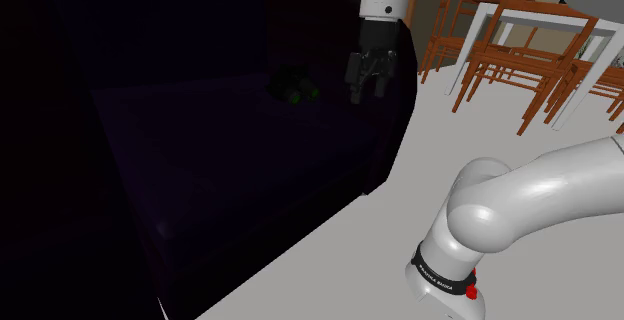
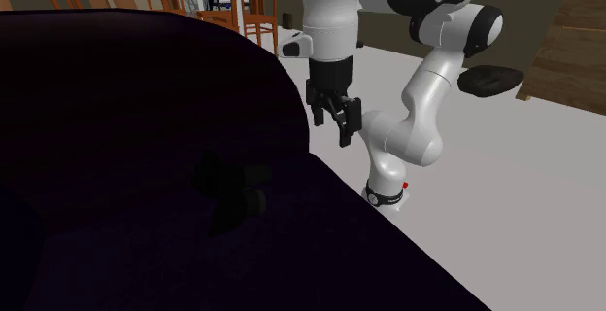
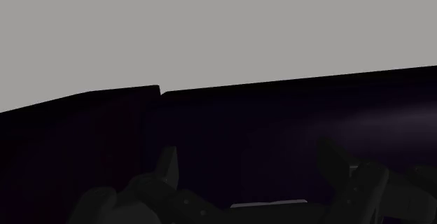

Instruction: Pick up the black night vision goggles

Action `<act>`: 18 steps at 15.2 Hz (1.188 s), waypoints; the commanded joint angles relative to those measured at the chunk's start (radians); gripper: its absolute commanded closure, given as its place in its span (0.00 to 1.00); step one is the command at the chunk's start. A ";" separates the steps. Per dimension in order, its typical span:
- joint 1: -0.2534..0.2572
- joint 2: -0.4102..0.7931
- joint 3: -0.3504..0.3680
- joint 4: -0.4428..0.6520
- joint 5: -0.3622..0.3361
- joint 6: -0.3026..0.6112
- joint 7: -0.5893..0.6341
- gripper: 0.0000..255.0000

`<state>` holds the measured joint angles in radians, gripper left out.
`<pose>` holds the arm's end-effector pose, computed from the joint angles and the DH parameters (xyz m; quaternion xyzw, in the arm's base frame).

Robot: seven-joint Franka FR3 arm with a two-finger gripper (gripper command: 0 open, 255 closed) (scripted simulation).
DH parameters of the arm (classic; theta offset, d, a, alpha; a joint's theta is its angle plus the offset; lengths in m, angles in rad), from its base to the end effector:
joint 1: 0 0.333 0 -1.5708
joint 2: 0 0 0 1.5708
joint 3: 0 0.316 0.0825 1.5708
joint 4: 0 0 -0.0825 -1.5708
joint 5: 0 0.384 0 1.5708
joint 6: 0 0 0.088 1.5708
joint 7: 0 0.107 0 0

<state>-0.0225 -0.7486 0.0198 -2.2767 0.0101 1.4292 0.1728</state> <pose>0.3026 0.0024 0.6043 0.9947 -0.0900 -0.0492 0.0058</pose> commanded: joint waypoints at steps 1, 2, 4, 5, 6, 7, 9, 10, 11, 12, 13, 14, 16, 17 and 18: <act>0.000 0.000 0.000 0.000 0.000 0.000 0.000 0.00; 0.002 0.022 -0.003 0.005 -0.008 0.035 -0.015 0.00; 0.007 0.067 -0.009 0.018 -0.022 0.104 -0.043 0.00; 0.009 0.090 -0.012 0.026 -0.029 0.138 -0.057 0.00; 0.011 0.113 -0.014 0.036 -0.035 0.171 -0.070 0.00; 0.013 0.137 -0.017 0.046 -0.041 0.203 -0.083 0.00; 0.018 0.186 -0.021 0.070 -0.051 0.265 -0.109 0.00; 0.020 0.211 -0.024 0.084 -0.055 0.295 -0.121 0.00; 0.023 0.236 -0.026 0.099 -0.060 0.324 -0.134 0.00; 0.025 0.261 -0.027 0.115 -0.064 0.352 -0.146 0.00; 0.027 0.279 -0.029 0.127 -0.066 0.372 -0.155 0.00; 0.027 0.278 -0.029 0.112 -0.066 0.386 -0.154 0.00; 0.027 0.275 -0.029 0.083 -0.067 0.412 -0.153 0.00; 0.026 0.274 -0.029 0.069 -0.067 0.425 -0.152 0.00; 0.026 0.274 -0.029 0.055 -0.068 0.439 -0.152 0.00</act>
<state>0.0033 -0.4747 -0.0105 -2.2089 -0.0575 1.8543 0.0197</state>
